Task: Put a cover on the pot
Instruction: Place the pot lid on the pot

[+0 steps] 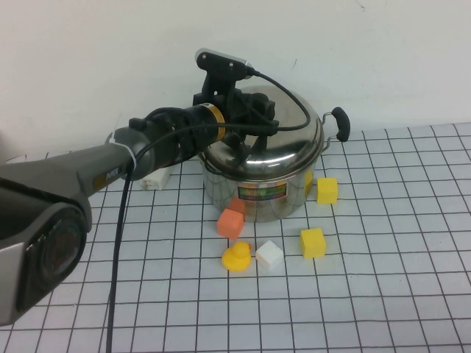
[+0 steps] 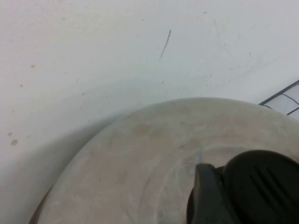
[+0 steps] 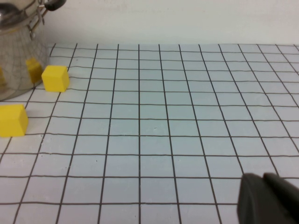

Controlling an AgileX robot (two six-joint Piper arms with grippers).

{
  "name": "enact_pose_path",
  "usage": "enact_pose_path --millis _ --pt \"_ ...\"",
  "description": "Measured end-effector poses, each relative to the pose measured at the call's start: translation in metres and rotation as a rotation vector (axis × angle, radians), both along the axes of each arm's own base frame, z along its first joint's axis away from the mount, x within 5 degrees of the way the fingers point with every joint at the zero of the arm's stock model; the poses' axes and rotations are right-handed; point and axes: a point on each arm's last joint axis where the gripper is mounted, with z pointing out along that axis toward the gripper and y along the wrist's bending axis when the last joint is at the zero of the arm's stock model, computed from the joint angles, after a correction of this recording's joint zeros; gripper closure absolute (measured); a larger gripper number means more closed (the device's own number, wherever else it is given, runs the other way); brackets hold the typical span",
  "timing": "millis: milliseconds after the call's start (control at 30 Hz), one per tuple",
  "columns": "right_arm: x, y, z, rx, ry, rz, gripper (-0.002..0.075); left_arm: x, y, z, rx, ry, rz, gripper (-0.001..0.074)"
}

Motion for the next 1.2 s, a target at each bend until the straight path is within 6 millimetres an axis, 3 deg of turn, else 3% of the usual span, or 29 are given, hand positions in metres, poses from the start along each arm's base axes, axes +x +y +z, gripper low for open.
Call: enact_pose_path --millis 1200 --pt "0.000 0.000 0.000 0.000 0.000 0.000 0.0717 0.000 0.001 0.013 0.017 0.030 0.026 0.0405"
